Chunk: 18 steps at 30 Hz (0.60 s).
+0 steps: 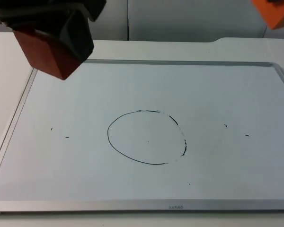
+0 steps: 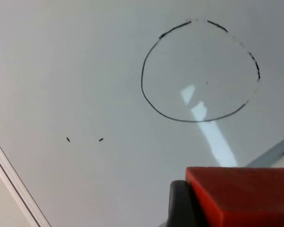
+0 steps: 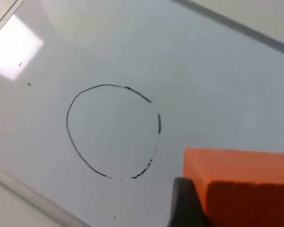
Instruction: Pick up one cube with the left hand and another cube with the right hand. First place the cube in the right hand at the target position, then stack the cube in the left hand on top.
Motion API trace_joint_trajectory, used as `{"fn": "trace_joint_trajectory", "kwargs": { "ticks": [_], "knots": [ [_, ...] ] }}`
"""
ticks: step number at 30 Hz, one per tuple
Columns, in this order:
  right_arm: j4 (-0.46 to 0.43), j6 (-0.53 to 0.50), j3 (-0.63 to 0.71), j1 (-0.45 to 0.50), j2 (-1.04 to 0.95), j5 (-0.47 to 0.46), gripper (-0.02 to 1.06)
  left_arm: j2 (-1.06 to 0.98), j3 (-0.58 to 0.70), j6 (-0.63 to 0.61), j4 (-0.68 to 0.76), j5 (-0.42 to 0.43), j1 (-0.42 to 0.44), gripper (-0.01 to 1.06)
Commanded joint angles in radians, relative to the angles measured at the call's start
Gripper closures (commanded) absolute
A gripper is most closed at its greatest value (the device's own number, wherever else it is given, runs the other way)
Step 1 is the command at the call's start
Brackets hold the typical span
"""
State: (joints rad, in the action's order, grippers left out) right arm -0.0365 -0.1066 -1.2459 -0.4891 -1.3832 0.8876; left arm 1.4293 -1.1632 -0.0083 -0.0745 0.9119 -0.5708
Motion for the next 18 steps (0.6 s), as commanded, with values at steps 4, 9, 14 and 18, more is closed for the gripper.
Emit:
{"fn": "trace_joint_trajectory", "kwargs": {
  "ticks": [4, 9, 14, 18],
  "knots": [
    [0.008, 0.003, -0.036, -0.075, -0.163, -0.044, 1.05, -0.048, 0.004, -0.029, 0.034, 0.039, -0.087, 1.05],
    [-0.011, -0.001, -0.036, -0.081, -0.277, -0.075, 1.05, -0.124, 0.078, -0.052, 0.034, 0.007, -0.122, 1.05],
    [-0.014, -0.001, -0.036, -0.093, -0.366, -0.117, 1.05, -0.170, 0.150, -0.062, 0.028, -0.009, -0.122, 1.05],
    [-0.014, -0.001, -0.050, -0.129, -0.442, -0.131, 1.05, -0.172, 0.163, -0.062, 0.022, -0.002, -0.122, 1.05]
  ]
}}
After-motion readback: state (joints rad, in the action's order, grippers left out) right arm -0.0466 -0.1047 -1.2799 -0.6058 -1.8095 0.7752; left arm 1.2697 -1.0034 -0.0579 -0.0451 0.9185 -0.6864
